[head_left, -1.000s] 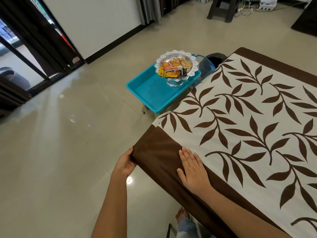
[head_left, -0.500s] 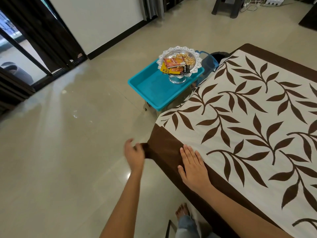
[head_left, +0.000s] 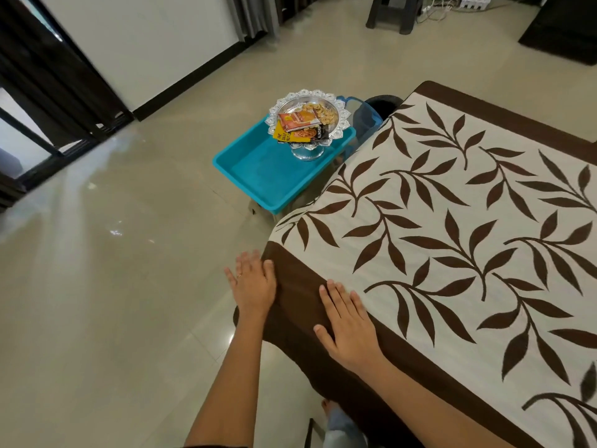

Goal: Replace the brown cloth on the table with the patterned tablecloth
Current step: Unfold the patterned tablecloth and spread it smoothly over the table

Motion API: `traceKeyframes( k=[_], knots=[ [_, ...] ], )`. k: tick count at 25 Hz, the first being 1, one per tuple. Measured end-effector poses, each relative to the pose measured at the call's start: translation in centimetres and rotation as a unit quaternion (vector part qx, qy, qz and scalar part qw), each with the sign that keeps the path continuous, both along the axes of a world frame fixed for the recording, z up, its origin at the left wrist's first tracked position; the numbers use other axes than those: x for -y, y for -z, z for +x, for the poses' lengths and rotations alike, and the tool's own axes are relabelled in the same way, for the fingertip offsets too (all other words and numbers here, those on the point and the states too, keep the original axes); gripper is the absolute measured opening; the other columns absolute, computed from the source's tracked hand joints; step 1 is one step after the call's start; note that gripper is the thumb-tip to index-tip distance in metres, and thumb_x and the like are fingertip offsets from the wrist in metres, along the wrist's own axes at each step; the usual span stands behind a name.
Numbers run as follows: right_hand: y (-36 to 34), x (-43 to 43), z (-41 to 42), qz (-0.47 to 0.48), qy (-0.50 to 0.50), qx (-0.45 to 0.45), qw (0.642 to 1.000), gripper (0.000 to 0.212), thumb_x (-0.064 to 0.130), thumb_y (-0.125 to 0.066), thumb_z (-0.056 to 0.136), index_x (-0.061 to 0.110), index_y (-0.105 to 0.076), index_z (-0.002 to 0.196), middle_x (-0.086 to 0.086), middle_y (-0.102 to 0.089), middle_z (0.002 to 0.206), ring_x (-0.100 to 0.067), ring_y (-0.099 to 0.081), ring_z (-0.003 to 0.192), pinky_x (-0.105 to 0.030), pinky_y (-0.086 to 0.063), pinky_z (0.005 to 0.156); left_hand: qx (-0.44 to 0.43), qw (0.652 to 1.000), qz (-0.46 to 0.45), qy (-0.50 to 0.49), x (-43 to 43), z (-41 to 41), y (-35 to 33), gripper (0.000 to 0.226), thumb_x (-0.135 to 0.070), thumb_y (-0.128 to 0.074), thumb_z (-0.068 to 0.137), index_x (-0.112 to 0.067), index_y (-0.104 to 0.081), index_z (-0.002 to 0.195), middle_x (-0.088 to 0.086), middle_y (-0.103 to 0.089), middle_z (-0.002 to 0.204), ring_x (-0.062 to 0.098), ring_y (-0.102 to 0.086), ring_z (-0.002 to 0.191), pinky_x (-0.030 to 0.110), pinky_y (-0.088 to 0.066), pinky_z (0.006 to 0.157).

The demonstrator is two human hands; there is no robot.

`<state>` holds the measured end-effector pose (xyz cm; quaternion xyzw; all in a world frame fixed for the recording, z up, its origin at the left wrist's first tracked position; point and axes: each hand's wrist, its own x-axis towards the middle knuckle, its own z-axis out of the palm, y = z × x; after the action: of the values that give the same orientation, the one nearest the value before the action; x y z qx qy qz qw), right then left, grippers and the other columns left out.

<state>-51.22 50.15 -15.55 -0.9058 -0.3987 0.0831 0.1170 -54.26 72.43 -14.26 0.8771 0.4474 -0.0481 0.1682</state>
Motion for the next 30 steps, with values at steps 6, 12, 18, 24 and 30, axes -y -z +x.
traceKeyframes(
  k=[6,12,18,24,30],
  knots=[
    [-1.0,-2.4,0.0,0.047,0.000,-0.006,0.999,0.058,0.034,-0.029,0.101,0.009,-0.018,0.152,-0.008,-0.014,0.160,-0.020,-0.008,0.148,-0.040,-0.013,0.118,0.079,0.960,0.032,0.266,3.9,2.0,-0.6,0.059,-0.050,-0.005,0.097,-0.029,-0.009,0.153,0.000,0.000,0.160,0.020,0.002,0.148,0.044,-0.001,0.120],
    [0.2,-0.8,-0.6,0.010,0.031,-0.012,0.999,0.061,0.042,-0.021,0.102,0.009,-0.013,0.153,-0.008,-0.011,0.160,-0.020,-0.003,0.148,-0.040,-0.009,0.118,0.053,0.971,0.054,0.228,3.2,1.6,1.0,0.063,-0.050,-0.013,0.096,-0.025,-0.008,0.154,-0.003,-0.008,0.161,0.011,0.000,0.147,0.040,-0.003,0.120],
    [0.5,9.2,-2.1,-0.007,0.134,-0.002,0.991,0.063,0.046,-0.024,0.100,0.013,-0.019,0.152,-0.002,-0.015,0.160,-0.018,-0.010,0.148,-0.040,-0.014,0.116,0.042,0.972,0.056,0.224,3.2,1.7,1.1,0.068,-0.054,-0.010,0.094,-0.021,-0.006,0.154,-0.001,-0.010,0.161,0.014,-0.004,0.148,0.042,-0.002,0.120],
    [0.0,8.4,-2.4,-0.008,0.132,-0.011,0.991,0.062,0.038,-0.030,0.099,0.008,-0.020,0.152,-0.009,-0.015,0.159,-0.021,-0.009,0.148,-0.040,-0.013,0.116,0.065,0.953,0.081,0.285,13.4,2.6,-1.3,0.058,-0.043,-0.012,0.100,-0.021,-0.012,0.153,0.007,-0.016,0.159,0.023,-0.010,0.147,0.043,0.000,0.118],
    [-0.1,9.4,-3.0,-0.004,0.159,-0.019,0.987,0.061,0.039,-0.029,0.098,0.010,-0.021,0.151,-0.009,-0.016,0.159,-0.021,-0.009,0.148,-0.044,-0.012,0.116,0.032,0.956,0.034,0.289,16.9,1.2,0.1,0.059,-0.056,-0.006,0.096,-0.037,-0.001,0.152,-0.002,-0.001,0.161,0.016,0.004,0.148,0.044,0.002,0.119]
  ],
)
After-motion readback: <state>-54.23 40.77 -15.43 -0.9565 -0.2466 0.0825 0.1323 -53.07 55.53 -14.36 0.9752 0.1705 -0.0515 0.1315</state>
